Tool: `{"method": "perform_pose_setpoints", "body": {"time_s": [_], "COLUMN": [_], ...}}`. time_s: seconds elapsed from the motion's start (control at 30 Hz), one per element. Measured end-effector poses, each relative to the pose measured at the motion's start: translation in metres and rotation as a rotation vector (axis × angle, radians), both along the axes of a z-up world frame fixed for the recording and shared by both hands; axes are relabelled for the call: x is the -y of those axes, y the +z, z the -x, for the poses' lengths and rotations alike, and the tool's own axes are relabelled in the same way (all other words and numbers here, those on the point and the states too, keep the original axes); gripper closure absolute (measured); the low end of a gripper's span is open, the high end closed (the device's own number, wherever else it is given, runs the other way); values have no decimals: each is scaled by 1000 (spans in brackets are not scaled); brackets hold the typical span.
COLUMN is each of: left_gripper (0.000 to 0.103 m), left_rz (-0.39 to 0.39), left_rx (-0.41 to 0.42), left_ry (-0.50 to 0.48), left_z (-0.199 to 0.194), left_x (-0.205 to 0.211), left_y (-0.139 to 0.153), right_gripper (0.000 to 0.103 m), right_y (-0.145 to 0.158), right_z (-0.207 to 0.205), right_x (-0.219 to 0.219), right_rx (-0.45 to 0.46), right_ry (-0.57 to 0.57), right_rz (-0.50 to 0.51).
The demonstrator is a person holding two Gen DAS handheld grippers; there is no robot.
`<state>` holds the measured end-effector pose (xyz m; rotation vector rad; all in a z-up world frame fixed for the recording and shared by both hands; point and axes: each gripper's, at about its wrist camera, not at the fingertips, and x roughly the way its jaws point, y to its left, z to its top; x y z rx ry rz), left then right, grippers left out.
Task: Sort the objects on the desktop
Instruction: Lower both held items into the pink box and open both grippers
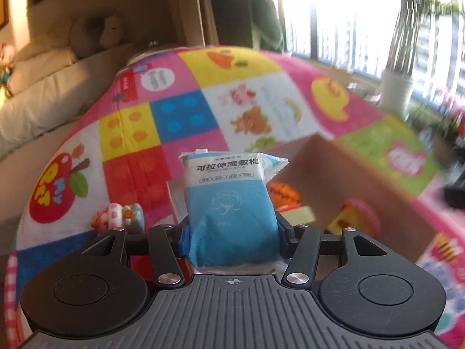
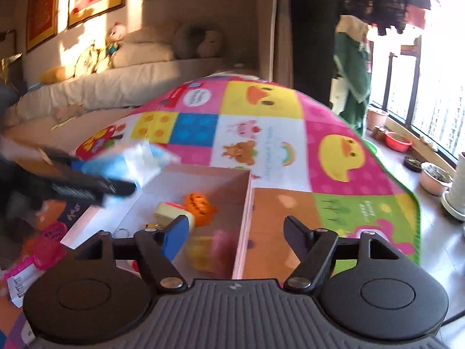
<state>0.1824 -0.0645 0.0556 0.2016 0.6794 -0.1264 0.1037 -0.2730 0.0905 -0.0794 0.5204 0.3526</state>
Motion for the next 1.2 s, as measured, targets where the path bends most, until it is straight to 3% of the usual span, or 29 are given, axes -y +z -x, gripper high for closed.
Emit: {"method": "perform_pose_setpoints", "body": {"time_s": [0.1, 0.2, 0.27, 0.33, 0.4, 0.6, 0.67, 0.7, 0.73, 0.77, 0.87, 1.03, 1.1, 1.2], "left_gripper": [45, 37, 35, 18, 10, 6, 6, 5, 4, 3, 3, 3, 3, 3], "left_rz": [-28, 140, 170, 148, 152, 112, 97, 88, 78, 72, 94, 87, 88, 118], "left_rx": [-35, -129, -149, -128, -109, 11, 44, 59, 71, 77, 74, 49, 52, 61], "left_ry": [-23, -107, -148, -166, -164, -104, -95, -93, -91, -88, -69, -47, -29, 4], "left_z": [-4, -2, 8, 27, 48, 105, 124, 134, 144, 153, 173, 189, 193, 201], "left_x": [11, 3, 1, -1, -8, -24, -29, -32, -34, -38, -48, -62, -71, -87], "left_y": [-10, -4, -3, 1, 7, 26, 30, 31, 32, 32, 28, 8, 3, -1], "right_gripper": [23, 19, 16, 15, 14, 14, 26, 42, 49, 49, 54, 72, 71, 71], "right_y": [8, 14, 16, 15, 14, 3, 6, 6, 6, 4, -4, -23, -35, -36], "right_z": [13, 24, 28, 30, 33, 33, 22, 12, -1, -16, -51, -100, -111, -108], "right_x": [7, 8, 8, 6, 3, -15, -25, -31, -37, -46, -72, -119, -124, -109], "right_rx": [34, 73, 84, 72, 61, 43, 13, -32, -90, -149, -215, -333, -390, -429], "right_ry": [8, 27, 34, 42, 55, 89, 110, 132, 148, 155, 127, 124, 79, 49], "right_rz": [-2, 5, -2, -17, -24, -13, -54, -83, -115, -141, -150, -135, -119, -180]}}
